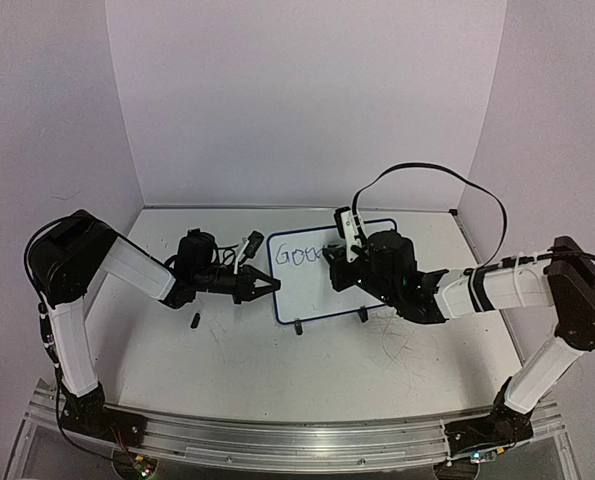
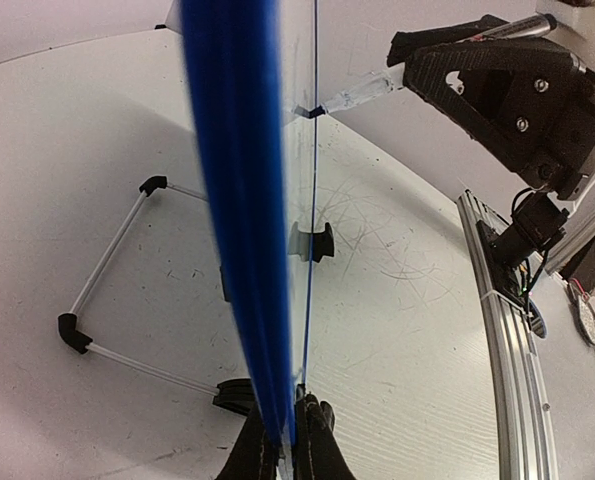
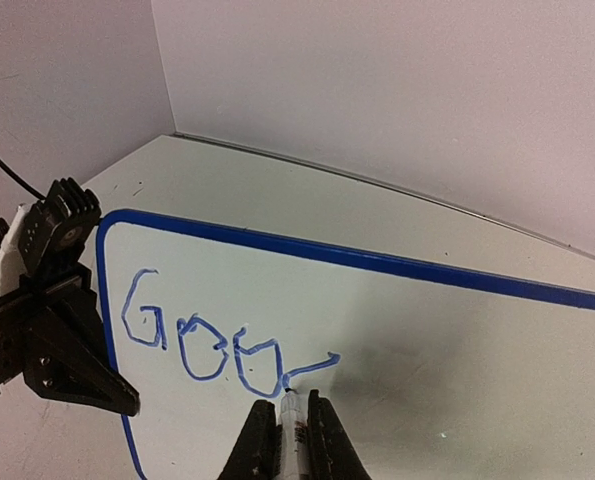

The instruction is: Write a sentence on the whiteboard

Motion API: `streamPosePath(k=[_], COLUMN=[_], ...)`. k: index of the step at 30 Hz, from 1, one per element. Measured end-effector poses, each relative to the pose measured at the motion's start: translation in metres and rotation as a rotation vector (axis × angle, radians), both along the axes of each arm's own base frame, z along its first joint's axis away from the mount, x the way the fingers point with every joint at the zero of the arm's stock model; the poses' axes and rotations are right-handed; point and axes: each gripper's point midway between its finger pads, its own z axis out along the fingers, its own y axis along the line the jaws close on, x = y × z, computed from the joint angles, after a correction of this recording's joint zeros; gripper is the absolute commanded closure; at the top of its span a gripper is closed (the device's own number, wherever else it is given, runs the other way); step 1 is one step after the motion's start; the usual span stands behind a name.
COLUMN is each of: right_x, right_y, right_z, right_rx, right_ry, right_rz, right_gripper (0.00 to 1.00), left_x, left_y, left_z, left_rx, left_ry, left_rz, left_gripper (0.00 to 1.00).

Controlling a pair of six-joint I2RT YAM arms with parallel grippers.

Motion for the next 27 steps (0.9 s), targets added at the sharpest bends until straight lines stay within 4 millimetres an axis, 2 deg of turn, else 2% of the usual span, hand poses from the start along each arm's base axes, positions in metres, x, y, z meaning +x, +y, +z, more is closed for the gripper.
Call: streamPosePath(k=[27], right_x=[0.0055], right_y=[-0.0099], right_z=[0.0047], right_rx=[-0.025], right_ry=[-0.026], right_rz=[-0.055], right_gripper=[1.0], left_x=[0.0001], left_y=[0.0001], left_z=[-0.0001], left_rx=[0.0], left_ry=[0.007], left_rz=[0.003], left_gripper=[1.0])
